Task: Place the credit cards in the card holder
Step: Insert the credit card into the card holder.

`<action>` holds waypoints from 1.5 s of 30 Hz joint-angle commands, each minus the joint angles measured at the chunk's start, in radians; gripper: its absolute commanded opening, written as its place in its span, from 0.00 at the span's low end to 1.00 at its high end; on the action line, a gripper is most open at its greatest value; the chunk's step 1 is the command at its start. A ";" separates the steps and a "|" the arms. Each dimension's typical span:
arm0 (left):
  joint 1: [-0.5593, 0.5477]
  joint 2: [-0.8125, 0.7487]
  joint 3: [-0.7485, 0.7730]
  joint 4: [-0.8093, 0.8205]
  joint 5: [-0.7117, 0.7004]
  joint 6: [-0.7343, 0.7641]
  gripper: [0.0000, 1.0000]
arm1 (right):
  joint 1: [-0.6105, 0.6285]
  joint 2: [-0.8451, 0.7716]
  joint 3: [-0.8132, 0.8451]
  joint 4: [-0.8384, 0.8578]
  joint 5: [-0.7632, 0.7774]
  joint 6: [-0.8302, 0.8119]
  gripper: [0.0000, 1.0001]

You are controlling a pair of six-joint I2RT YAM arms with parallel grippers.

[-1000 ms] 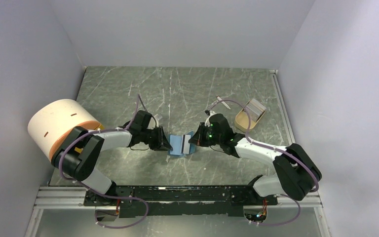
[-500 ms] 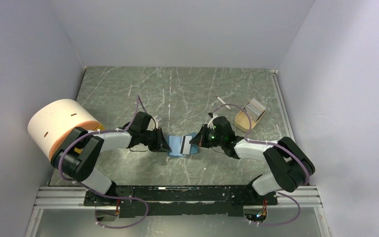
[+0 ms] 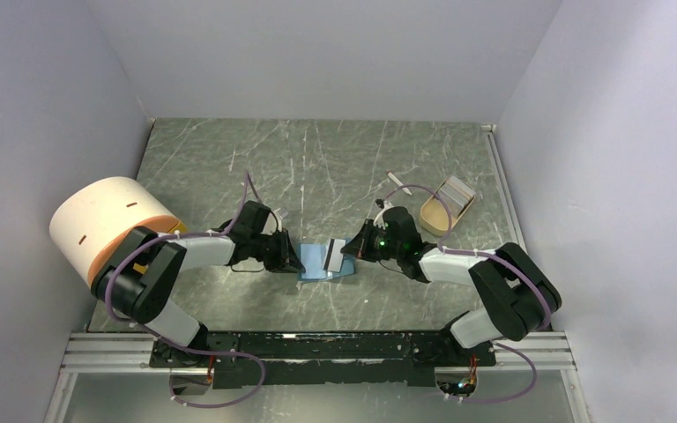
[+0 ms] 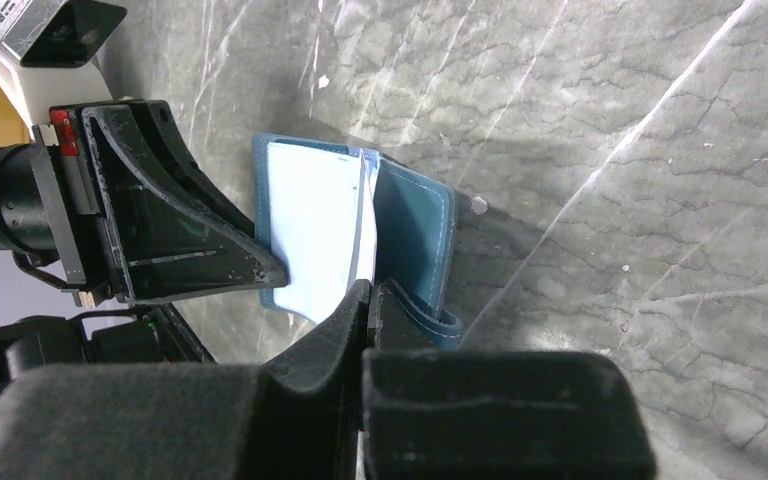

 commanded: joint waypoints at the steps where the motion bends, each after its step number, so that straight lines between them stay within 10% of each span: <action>1: -0.007 0.018 -0.018 0.009 -0.011 0.020 0.17 | -0.007 0.023 -0.015 0.018 0.024 -0.023 0.00; 34: -0.008 0.023 -0.016 0.060 0.059 0.002 0.21 | 0.036 0.231 0.108 -0.021 -0.157 -0.072 0.00; 45: -0.009 0.010 -0.053 0.207 0.185 -0.084 0.32 | 0.055 0.138 0.156 -0.251 0.010 -0.108 0.37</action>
